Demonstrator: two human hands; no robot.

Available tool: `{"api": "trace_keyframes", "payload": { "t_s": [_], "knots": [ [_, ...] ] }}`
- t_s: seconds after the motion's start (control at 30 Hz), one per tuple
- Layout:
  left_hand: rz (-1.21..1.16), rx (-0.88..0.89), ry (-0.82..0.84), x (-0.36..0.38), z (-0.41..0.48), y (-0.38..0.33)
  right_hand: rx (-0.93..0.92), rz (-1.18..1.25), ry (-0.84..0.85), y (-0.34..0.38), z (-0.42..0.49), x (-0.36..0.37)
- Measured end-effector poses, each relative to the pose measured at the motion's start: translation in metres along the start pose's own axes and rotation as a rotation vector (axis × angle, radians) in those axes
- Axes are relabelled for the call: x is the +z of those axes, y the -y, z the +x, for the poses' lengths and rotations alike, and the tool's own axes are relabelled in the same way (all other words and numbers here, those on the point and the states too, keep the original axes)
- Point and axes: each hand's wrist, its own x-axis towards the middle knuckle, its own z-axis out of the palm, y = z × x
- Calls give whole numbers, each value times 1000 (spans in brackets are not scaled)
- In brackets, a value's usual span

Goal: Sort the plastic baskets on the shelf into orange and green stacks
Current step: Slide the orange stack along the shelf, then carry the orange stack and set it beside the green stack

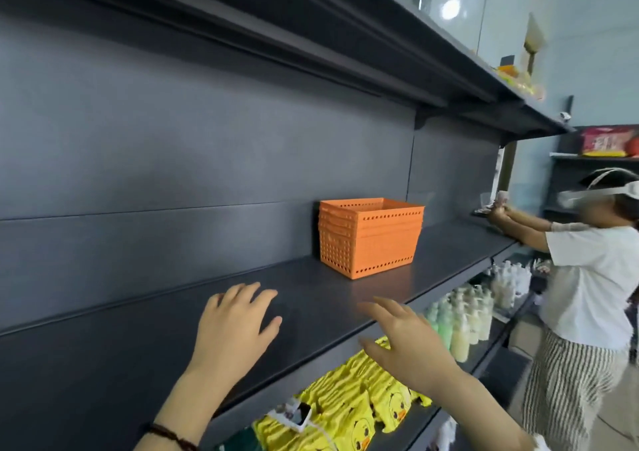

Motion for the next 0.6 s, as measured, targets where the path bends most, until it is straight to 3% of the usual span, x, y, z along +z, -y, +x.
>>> {"api": "trace_keyframes", "payload": {
  "t_s": [0.33,0.47,0.6],
  "knots": [
    [-5,61,-28,85,123,-100,-17,150,-87,-160,102,7],
    [-10,-55,-48,116,154,-131,-53,346,-51,-223,156,27],
    [-266,-255,-66,144,194,-174,-94,597,-15,-283,209,45]
  ]
}}
